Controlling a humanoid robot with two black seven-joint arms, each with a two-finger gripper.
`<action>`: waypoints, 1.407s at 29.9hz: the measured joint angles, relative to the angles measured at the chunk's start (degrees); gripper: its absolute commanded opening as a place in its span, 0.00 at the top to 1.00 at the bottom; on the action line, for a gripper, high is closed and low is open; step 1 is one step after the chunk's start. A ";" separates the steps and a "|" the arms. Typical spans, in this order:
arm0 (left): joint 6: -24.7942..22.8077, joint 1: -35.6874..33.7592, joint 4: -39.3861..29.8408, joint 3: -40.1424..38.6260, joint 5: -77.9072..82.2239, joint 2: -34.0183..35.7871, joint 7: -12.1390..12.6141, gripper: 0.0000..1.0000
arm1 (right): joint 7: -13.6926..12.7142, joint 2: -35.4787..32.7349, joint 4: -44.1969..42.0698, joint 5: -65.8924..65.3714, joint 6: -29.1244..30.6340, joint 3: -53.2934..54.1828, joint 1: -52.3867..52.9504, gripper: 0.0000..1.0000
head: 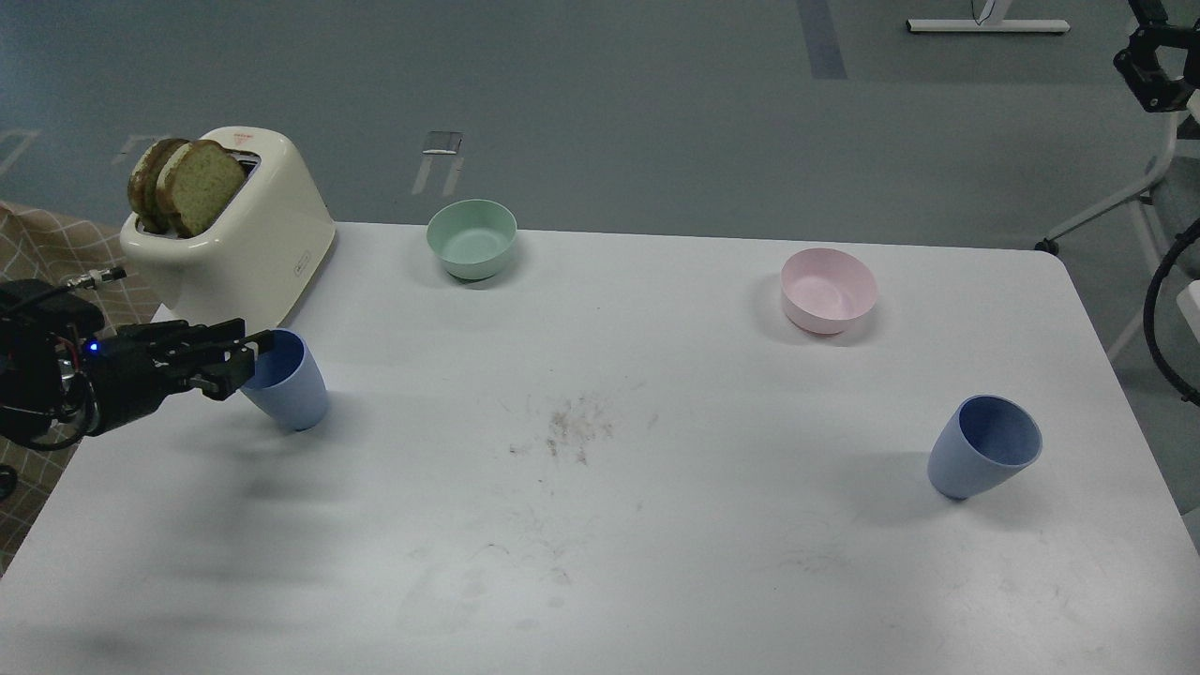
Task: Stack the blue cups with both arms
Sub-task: 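Grasp the blue cup with the left gripper and lift it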
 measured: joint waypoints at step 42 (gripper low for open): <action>-6.31 -12.86 -2.73 -0.08 0.00 -2.60 0.00 1.00 | 0.09 -0.86 4.04 0.04 0.00 6.30 -6.14 0.00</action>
